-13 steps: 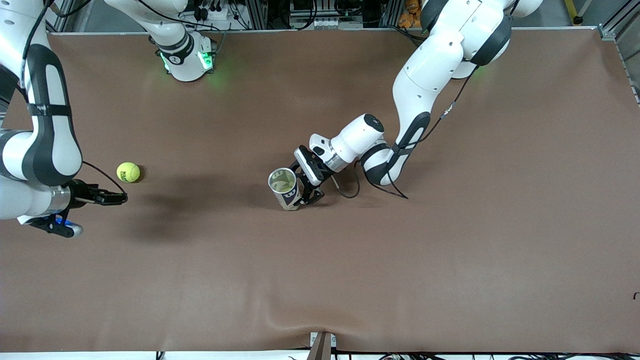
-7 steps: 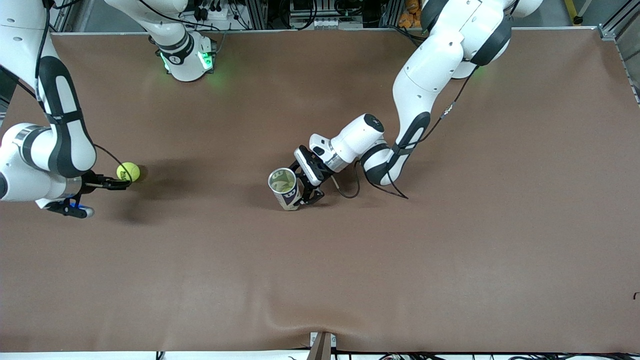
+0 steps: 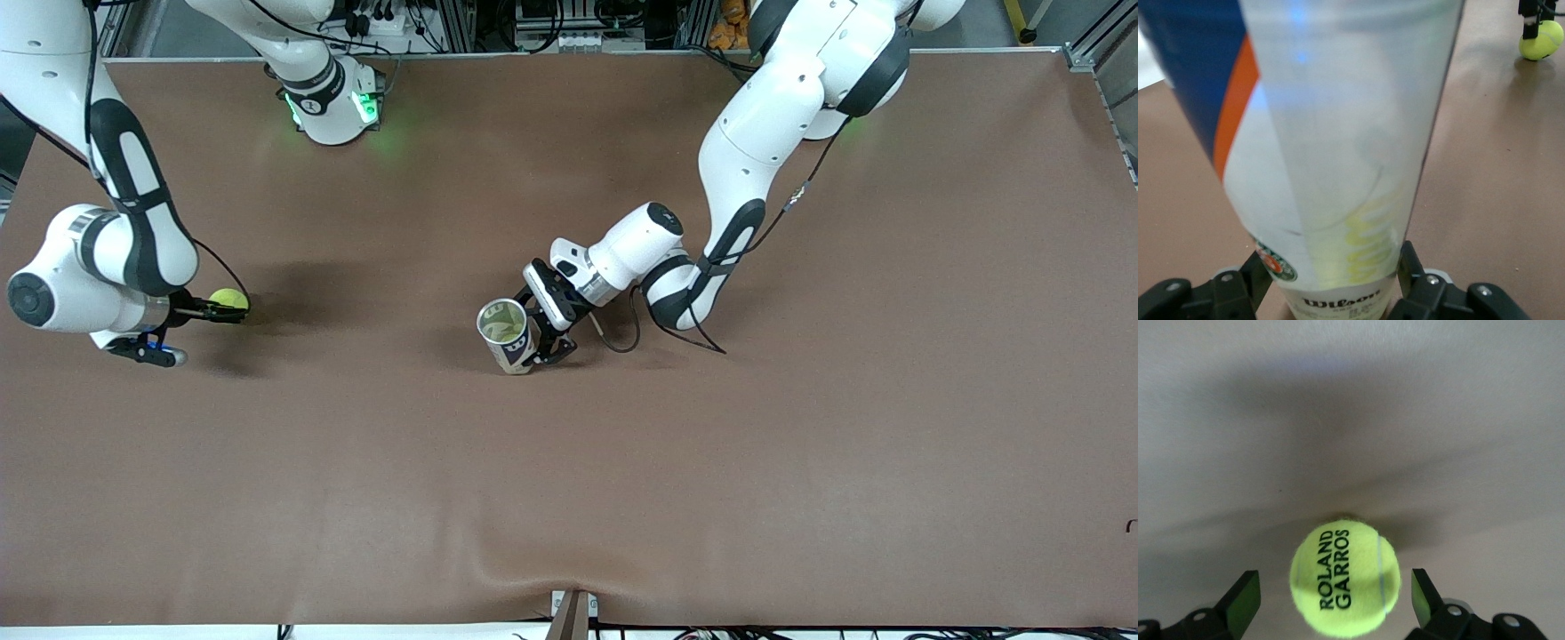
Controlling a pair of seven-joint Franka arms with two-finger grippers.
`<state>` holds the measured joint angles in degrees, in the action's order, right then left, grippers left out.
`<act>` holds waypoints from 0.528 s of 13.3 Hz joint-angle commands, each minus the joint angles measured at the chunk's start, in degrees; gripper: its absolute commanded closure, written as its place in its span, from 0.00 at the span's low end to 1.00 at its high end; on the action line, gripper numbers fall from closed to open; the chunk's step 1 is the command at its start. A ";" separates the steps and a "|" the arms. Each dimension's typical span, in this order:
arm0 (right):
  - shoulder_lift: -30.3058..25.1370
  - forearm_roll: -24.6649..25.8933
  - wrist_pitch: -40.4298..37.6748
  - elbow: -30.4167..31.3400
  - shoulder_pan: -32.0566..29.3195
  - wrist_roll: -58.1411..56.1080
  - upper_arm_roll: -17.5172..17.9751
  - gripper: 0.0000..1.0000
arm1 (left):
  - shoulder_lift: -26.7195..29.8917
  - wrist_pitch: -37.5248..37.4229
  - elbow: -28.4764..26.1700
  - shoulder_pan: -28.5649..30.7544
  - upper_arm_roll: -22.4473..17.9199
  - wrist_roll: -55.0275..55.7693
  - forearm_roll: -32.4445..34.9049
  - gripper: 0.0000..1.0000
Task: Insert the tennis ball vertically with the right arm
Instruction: 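Move the right gripper to the second tennis ball and grasp it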
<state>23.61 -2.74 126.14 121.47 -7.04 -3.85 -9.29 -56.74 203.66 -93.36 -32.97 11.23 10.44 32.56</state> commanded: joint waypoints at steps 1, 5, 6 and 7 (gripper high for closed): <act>-2.43 1.07 1.39 3.16 -0.78 -0.37 0.76 0.79 | 1.36 0.16 -0.86 0.62 0.37 -0.07 1.10 0.22; -2.43 -0.25 -13.24 -9.18 0.45 0.85 0.85 1.00 | 1.28 0.24 -0.77 0.71 0.37 -0.07 1.10 0.22; -2.08 -1.38 -19.29 -15.06 1.06 2.08 0.85 1.00 | 1.28 0.25 -0.86 0.71 0.37 -0.07 1.10 0.22; -1.99 -3.74 -24.66 -20.08 1.76 3.91 1.03 1.00 | 1.28 0.25 -0.86 0.71 0.29 -0.07 1.10 0.22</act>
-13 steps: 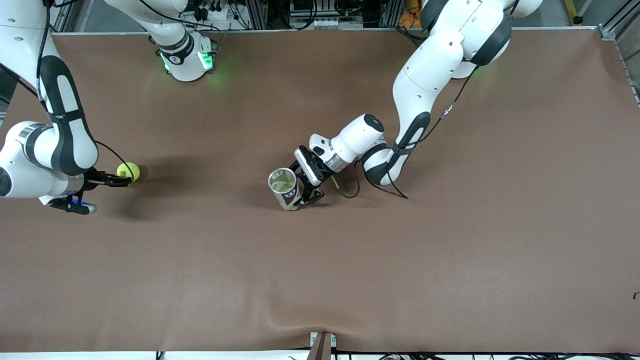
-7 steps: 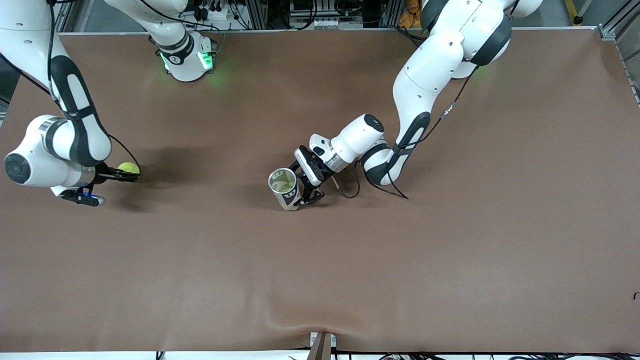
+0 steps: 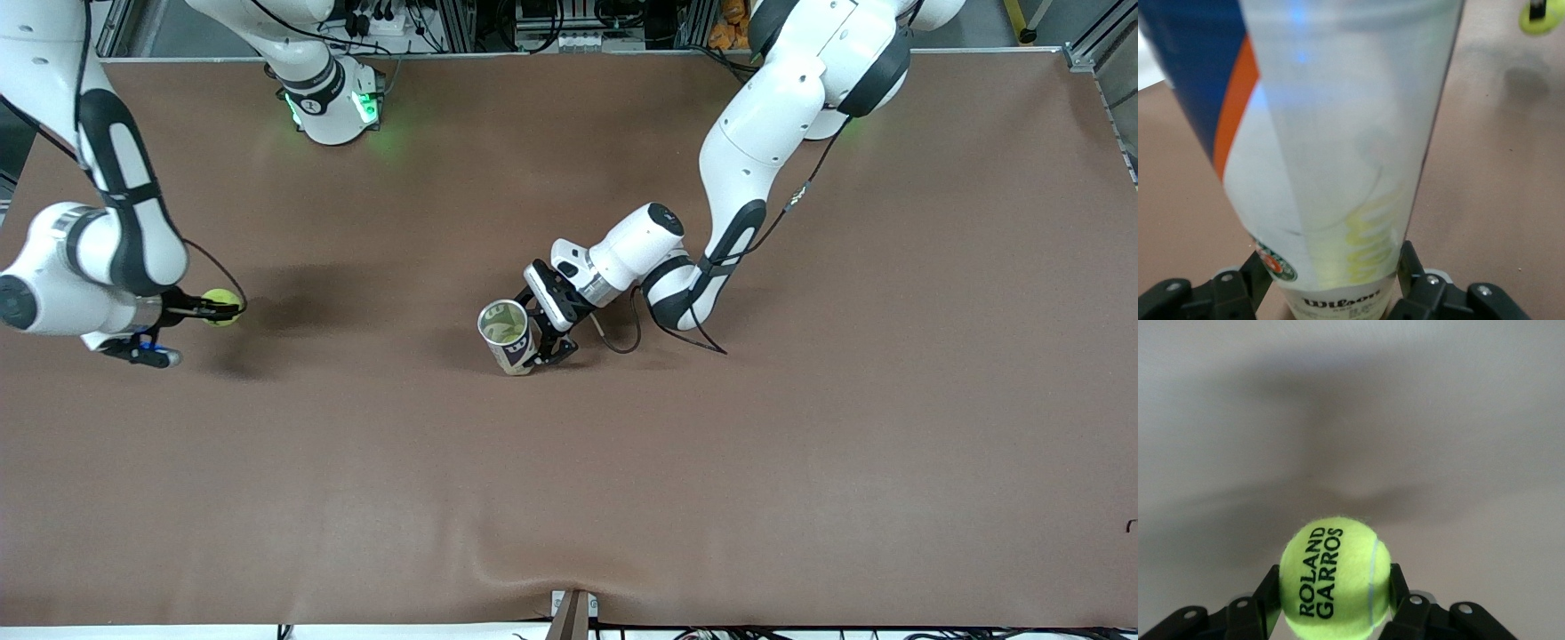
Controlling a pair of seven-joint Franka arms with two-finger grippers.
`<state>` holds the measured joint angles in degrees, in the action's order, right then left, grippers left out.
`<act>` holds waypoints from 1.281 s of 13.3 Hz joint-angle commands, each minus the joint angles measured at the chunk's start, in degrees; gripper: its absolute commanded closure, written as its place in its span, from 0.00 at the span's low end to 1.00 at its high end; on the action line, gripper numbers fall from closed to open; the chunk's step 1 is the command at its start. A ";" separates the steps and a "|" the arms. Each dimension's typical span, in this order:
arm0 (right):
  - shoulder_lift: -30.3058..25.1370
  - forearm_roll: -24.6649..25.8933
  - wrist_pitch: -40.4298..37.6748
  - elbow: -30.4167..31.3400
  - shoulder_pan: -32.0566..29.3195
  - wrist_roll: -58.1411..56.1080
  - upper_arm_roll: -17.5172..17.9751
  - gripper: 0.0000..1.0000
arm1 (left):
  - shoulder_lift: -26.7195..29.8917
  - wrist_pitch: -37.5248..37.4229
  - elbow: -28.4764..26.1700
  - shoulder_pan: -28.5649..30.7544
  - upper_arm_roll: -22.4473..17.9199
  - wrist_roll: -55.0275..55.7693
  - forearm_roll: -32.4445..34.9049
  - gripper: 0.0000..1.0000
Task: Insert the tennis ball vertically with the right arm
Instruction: 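Carry the second ball with the right gripper over the tube opening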
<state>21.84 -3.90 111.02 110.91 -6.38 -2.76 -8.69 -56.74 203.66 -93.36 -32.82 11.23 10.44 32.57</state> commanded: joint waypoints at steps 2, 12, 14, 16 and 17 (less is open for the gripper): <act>0.30 -8.56 -15.81 -17.19 4.08 8.62 0.43 1.00 | 1.28 0.16 -0.77 0.57 0.29 -0.07 1.10 0.22; 2.23 -26.06 -10.68 -29.88 27.01 57.04 0.61 1.00 | 1.28 0.16 -0.86 0.57 0.37 -0.07 1.10 0.22; 3.64 -26.60 -4.35 -29.97 32.29 65.30 0.69 1.00 | 1.19 0.25 -0.77 0.57 0.29 -0.07 1.10 0.22; 4.52 -25.91 -2.74 -29.97 36.42 68.40 0.78 1.00 | 1.19 0.25 -0.69 0.57 0.29 -0.07 1.10 0.22; 4.52 -25.73 -2.65 -29.71 37.74 68.94 0.78 1.00 | 1.28 0.25 -0.77 0.57 0.29 -0.07 1.10 0.22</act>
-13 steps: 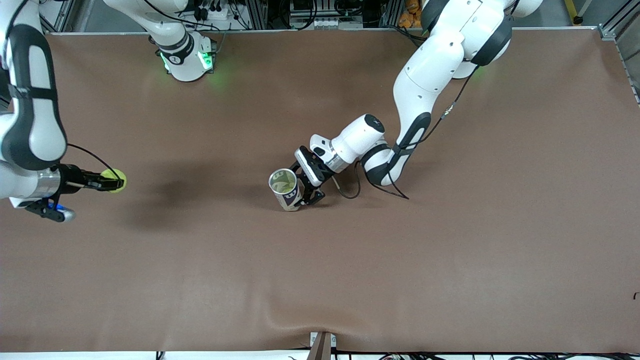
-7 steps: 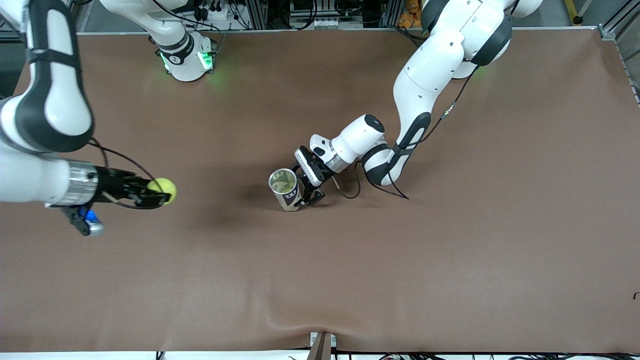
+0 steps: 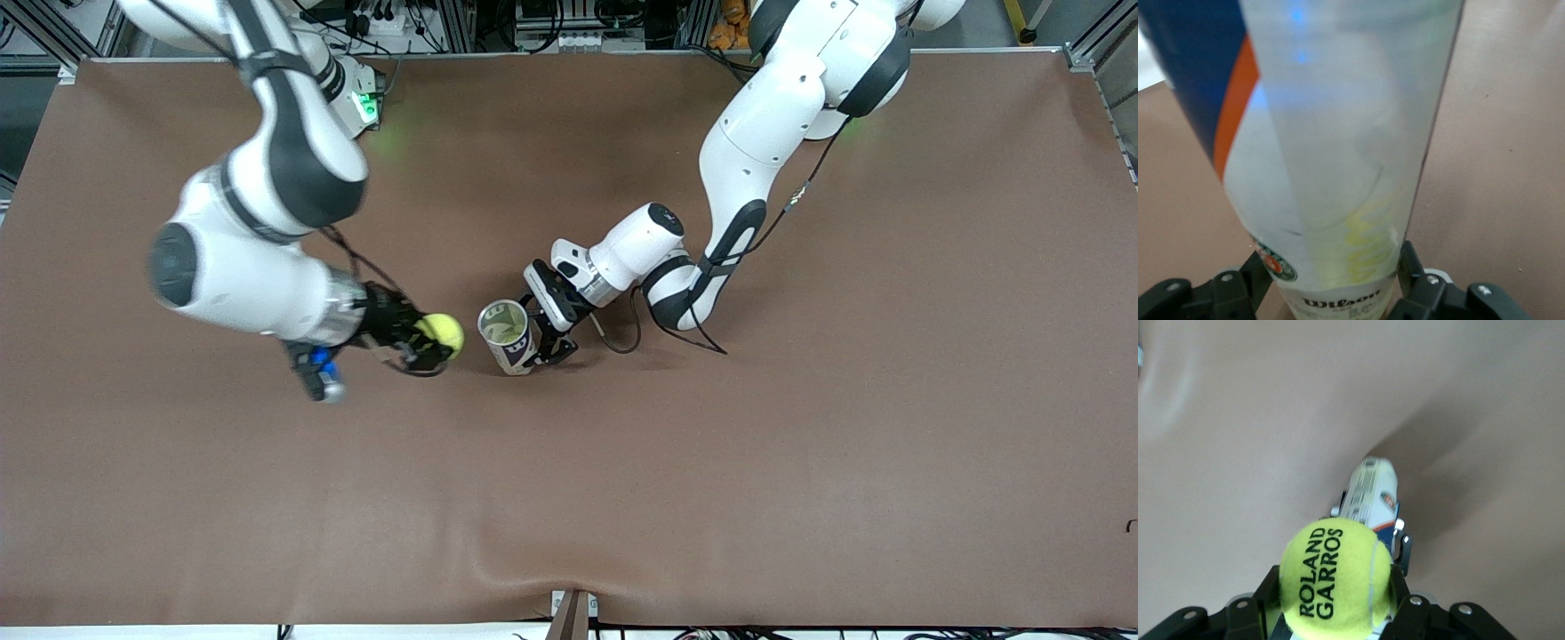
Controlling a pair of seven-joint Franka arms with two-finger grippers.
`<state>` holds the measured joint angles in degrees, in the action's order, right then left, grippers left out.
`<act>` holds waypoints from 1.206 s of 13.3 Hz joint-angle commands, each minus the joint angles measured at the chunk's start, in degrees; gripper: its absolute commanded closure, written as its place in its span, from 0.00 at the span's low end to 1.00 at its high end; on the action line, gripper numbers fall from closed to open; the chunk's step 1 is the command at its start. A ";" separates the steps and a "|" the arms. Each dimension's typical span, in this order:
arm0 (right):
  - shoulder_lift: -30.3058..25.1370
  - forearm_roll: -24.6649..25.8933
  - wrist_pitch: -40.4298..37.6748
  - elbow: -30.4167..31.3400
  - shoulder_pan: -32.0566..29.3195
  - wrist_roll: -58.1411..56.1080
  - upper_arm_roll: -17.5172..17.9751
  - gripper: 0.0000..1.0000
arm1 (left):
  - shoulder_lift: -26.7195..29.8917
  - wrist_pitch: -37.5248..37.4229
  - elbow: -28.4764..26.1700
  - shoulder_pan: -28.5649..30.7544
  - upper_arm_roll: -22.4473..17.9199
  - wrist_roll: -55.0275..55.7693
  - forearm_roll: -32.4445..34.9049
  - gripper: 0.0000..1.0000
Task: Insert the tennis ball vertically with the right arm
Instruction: 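Carry the second ball with the right gripper over the tube opening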
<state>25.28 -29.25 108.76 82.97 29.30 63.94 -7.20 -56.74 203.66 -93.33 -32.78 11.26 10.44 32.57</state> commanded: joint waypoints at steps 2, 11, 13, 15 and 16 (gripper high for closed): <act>1.17 -0.37 -0.65 -1.06 3.21 3.81 -0.71 1.00 | 1.19 0.25 -0.54 0.52 0.25 -0.07 1.01 0.22; 3.37 -0.19 -0.12 -1.49 4.81 6.64 -0.71 0.00 | 1.10 0.16 -0.27 0.61 0.25 -0.07 1.01 0.22; 2.85 -0.11 -3.09 -4.47 3.50 6.55 -1.23 0.00 | 1.10 0.16 -0.18 0.61 0.25 -0.07 1.01 0.22; 2.93 1.55 -8.89 -10.34 -0.97 5.24 -2.02 0.00 | 1.10 0.24 -0.18 0.61 0.25 -0.07 1.01 0.22; 3.11 2.52 -9.00 -11.94 -3.26 1.84 -2.02 0.00 | 1.10 0.16 -0.27 0.61 0.25 -0.07 1.01 0.22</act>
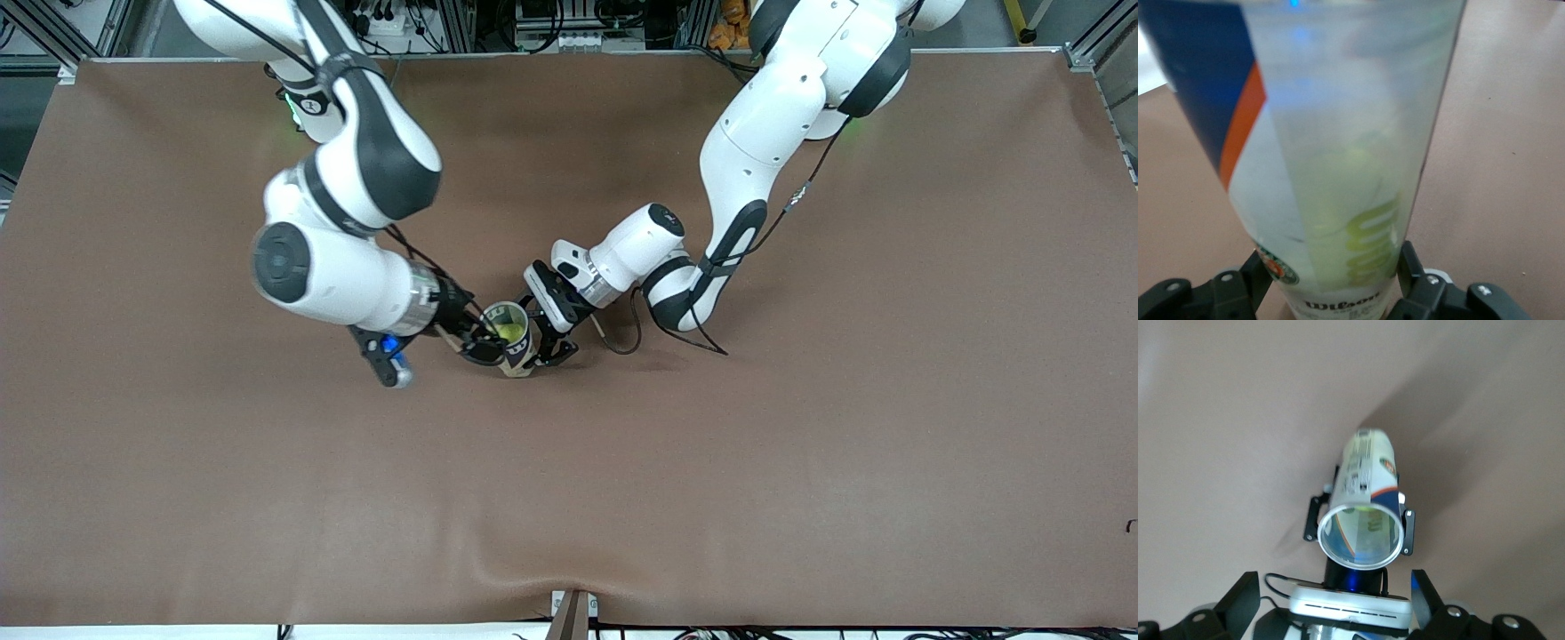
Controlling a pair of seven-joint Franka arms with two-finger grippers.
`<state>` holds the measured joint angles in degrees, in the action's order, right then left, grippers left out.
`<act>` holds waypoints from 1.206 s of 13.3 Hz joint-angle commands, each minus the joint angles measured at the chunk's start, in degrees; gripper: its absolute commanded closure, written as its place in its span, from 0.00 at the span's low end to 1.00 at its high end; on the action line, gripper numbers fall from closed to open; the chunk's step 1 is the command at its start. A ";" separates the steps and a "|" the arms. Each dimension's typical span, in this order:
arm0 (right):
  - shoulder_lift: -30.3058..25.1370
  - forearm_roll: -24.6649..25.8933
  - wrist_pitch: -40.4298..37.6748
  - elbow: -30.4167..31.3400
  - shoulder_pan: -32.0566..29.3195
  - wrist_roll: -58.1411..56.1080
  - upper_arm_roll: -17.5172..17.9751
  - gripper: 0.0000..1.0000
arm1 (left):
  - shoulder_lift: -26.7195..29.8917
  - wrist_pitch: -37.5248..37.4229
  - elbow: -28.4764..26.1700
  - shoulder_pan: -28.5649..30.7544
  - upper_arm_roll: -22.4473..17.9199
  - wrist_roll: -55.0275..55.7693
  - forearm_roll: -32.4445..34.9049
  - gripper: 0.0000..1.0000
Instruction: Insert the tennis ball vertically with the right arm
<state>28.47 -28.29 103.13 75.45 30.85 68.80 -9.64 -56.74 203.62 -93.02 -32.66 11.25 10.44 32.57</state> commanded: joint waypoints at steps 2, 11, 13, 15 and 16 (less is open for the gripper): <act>0.01 1.75 -3.20 -5.14 -9.38 -15.73 0.23 0.00 | 1.10 0.20 -0.58 0.50 0.26 -0.07 1.01 0.22; -4.10 14.03 -12.51 -5.40 -27.32 -51.63 3.56 0.00 | 1.10 0.29 -0.58 0.50 0.26 -0.07 1.10 0.22; -7.53 15.37 -19.24 -5.40 -28.12 -52.46 5.15 0.00 | 1.10 0.29 -0.58 0.50 0.26 -0.07 1.01 0.22; -12.97 21.75 -21.39 -4.62 -28.83 -52.63 7.25 0.00 | 1.02 0.20 -0.58 0.50 0.26 -0.07 1.10 0.21; -15.70 24.40 -22.17 -2.70 -29.09 -52.72 9.00 0.00 | 1.02 0.29 -0.58 0.50 0.26 -0.07 1.01 0.20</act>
<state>18.93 -8.81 82.13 68.93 3.41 16.79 -4.52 -56.74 203.62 -93.06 -32.65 11.24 10.44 32.57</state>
